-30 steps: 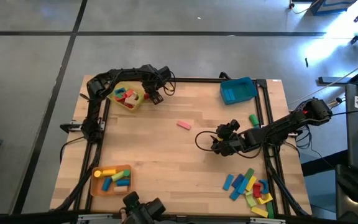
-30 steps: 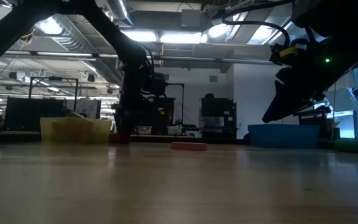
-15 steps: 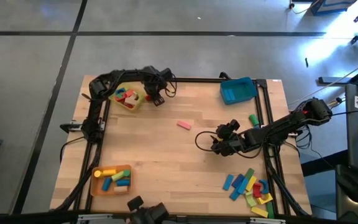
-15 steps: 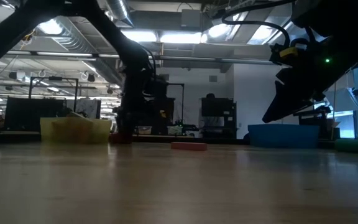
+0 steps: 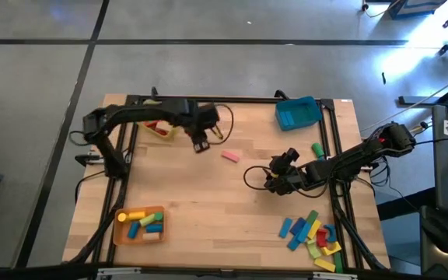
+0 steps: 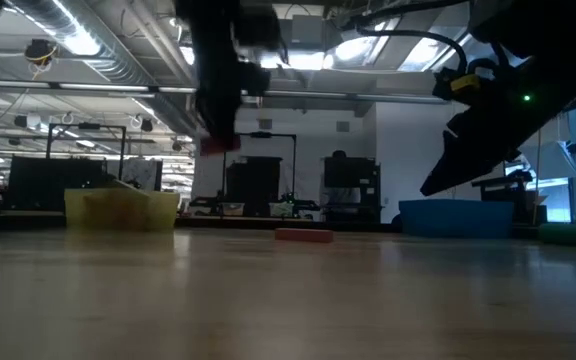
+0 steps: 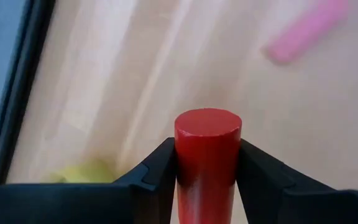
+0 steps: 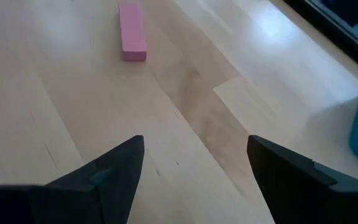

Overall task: Sort blocks by size
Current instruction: Put the red cylindrical block into the light orange bin

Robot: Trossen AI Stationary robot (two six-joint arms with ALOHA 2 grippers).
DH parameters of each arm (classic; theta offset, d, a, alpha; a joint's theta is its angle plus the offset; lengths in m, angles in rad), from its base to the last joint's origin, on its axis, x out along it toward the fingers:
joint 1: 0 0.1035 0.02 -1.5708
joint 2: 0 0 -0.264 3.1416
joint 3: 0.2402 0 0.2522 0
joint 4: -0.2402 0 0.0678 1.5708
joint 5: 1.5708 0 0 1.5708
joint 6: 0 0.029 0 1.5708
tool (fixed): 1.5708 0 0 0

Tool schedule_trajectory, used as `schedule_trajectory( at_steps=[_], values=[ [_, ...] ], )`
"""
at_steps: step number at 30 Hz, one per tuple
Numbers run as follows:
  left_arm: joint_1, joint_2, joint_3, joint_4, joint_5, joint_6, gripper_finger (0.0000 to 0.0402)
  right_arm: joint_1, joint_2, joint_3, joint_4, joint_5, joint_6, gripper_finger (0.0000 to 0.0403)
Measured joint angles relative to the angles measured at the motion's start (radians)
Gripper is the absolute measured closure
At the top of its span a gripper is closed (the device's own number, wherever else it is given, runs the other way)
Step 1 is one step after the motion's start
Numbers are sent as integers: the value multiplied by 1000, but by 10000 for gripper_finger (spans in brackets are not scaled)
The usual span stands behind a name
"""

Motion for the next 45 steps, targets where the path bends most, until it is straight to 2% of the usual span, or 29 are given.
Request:
schedule_trajectory(
  at_steps=[6,12,19,23,27,31,36,41,45],
  values=[
    [-229,-142,0,-97,-11,-168,277,0,0,0,58,5,-69,114],
    [-493,-218,0,-176,-51,-374,277,0,0,0,187,-1,-172,114],
    [-789,-219,0,-248,-91,-646,278,0,0,0,263,-44,-241,114],
    [-922,-213,-1,-232,-94,-776,277,0,0,0,300,-44,-243,114],
    [-1047,-212,-1,-215,-145,-922,275,0,0,0,320,-77,-243,114],
    [-1148,-205,-42,-200,-174,-1057,274,0,0,0,345,-97,-243,114],
    [-1242,-205,-171,-71,-123,-1213,273,0,0,0,372,-110,-243,114],
    [-1290,-204,-305,63,-58,-1294,273,0,0,0,370,-113,-240,114],
    [-1294,-203,-391,77,-5,-1318,273,0,0,0,369,-116,-232,114]
  ],
)
